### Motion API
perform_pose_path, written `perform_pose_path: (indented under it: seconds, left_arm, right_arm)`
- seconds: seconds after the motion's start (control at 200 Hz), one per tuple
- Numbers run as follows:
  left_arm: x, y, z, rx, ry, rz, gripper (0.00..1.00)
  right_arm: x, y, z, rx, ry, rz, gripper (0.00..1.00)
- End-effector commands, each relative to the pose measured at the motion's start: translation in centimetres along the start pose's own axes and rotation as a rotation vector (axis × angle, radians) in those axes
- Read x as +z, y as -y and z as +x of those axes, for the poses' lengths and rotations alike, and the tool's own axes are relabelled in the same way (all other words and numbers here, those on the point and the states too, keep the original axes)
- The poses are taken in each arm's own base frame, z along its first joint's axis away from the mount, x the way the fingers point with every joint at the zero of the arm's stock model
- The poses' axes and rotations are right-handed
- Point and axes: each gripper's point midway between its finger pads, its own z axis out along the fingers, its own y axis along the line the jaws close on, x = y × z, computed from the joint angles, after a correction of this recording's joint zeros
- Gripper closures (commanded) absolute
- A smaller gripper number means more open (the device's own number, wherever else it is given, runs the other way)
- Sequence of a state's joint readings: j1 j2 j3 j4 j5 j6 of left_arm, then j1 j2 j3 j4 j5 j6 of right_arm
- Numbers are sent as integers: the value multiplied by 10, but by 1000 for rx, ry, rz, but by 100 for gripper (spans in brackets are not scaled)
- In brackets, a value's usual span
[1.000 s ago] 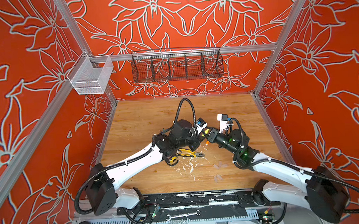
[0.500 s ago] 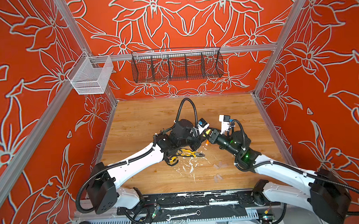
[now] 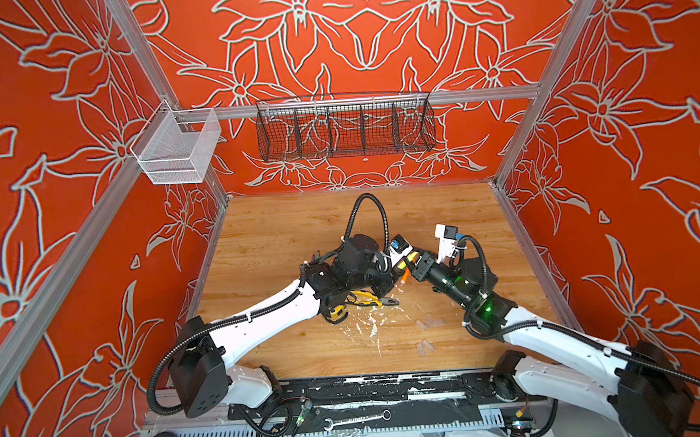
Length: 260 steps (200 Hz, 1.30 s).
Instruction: Insert the pens into the pen caps
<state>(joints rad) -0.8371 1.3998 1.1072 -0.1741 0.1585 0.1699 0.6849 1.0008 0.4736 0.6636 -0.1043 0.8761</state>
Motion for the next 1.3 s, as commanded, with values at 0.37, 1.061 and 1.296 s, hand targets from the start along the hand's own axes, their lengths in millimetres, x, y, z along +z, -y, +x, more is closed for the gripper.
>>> perform_pose_path:
  seconds: [0.37,1.061,1.296]
  left_arm:
    - [-37,-79,-15,-248,140,-300,100]
    - [-64,-107,-5,-357,218,-403,100]
    - [-75,-104,-7,-355,244,-401,100]
  right_arm:
    - [-32,1,12,-104,-270,276,51]
    - [-143,94,167,-409,-1067,863,64]
    - [-146,96,193,-449,-1114,896,67]
